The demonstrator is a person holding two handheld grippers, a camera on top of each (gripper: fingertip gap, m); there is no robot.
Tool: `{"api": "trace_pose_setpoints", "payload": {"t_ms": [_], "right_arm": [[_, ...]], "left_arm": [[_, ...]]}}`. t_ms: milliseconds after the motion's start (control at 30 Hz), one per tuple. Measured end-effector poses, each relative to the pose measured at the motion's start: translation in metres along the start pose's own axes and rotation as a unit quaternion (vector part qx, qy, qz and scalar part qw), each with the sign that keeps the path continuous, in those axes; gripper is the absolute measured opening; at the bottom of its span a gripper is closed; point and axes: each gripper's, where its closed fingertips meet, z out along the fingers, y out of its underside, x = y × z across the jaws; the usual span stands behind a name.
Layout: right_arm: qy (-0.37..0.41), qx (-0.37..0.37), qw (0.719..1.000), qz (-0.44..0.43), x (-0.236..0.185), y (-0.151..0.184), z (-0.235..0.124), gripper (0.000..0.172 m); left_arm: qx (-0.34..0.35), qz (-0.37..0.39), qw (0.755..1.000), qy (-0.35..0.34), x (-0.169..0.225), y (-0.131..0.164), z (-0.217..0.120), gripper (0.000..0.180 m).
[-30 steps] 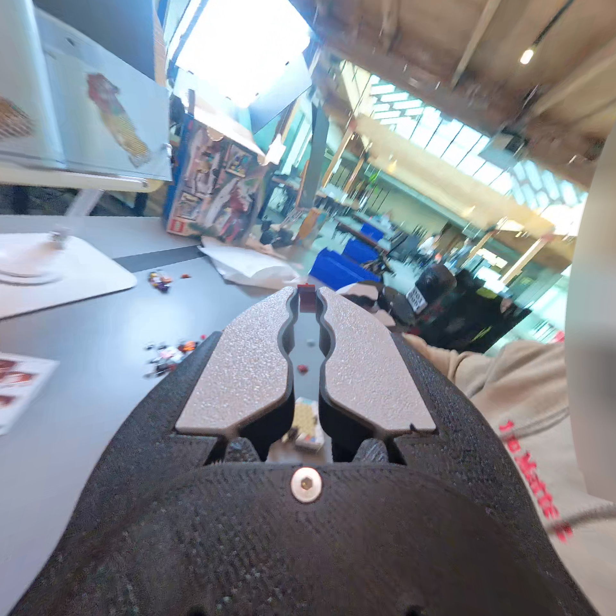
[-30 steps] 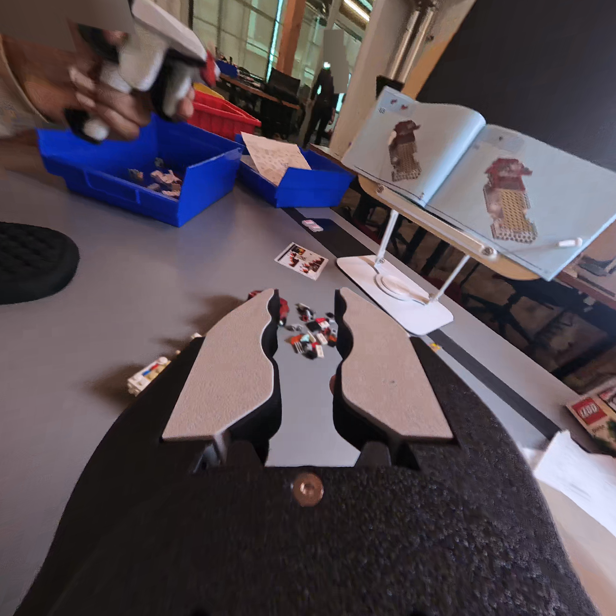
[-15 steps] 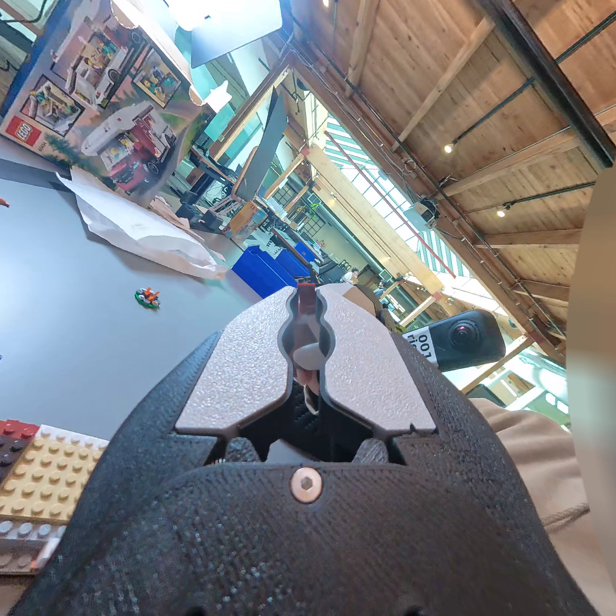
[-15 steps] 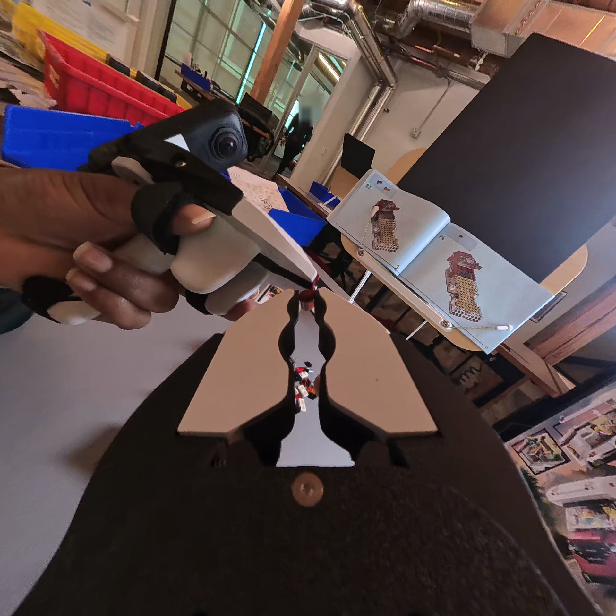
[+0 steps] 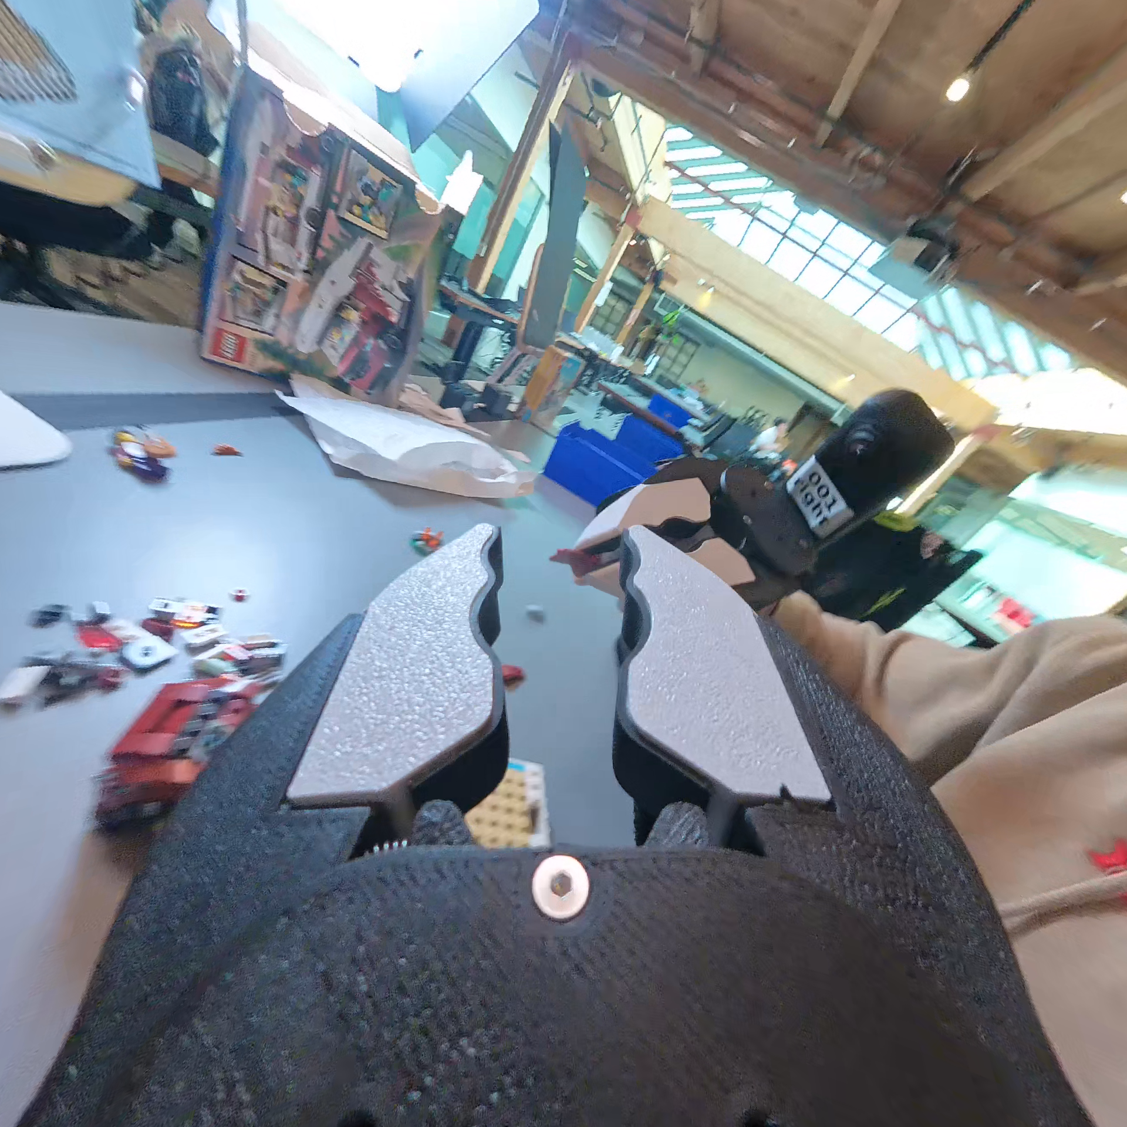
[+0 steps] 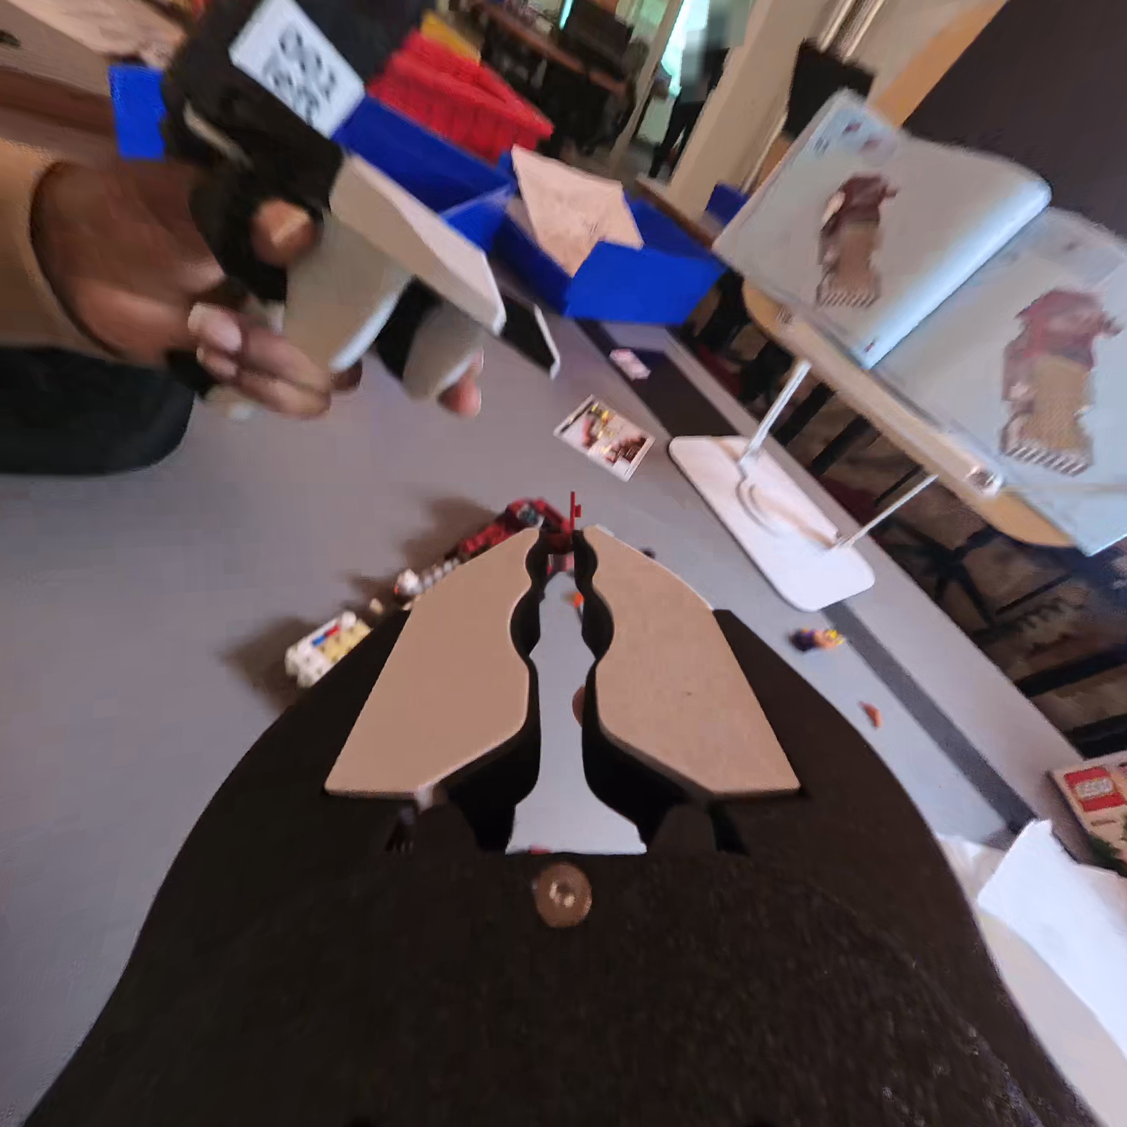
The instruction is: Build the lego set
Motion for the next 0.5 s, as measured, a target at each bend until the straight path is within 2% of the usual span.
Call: {"api": "trace_pose_setpoints", "payload": {"t_ms": [133, 233, 367, 500], "right_arm": [[-0.093, -0.118, 0.986, 0.067, -0.009, 0.071, -0.016, 0.008], [-0.139, -0.161, 0.971, 0.110, -0.023, 0.105, -0.025, 0.008], [-0.167, -0.197, 0.960, 0.110, -0.038, 0.124, -0.024, 0.008], [-0.175, -0.229, 0.953, 0.098, -0.042, 0.132, -0.017, 0.008]], "left_arm": [[-0.020, 0.080, 0.995, -0.051, -0.025, -0.001, -0.027, 0.036], [-0.027, 0.136, 0.986, -0.093, -0.044, -0.001, -0.042, 0.025], [-0.036, 0.171, 0.978, -0.111, -0.054, 0.004, -0.045, 0.007], [-0.063, 0.199, 0.971, -0.114, -0.056, 0.020, -0.040, 0.000]]}}
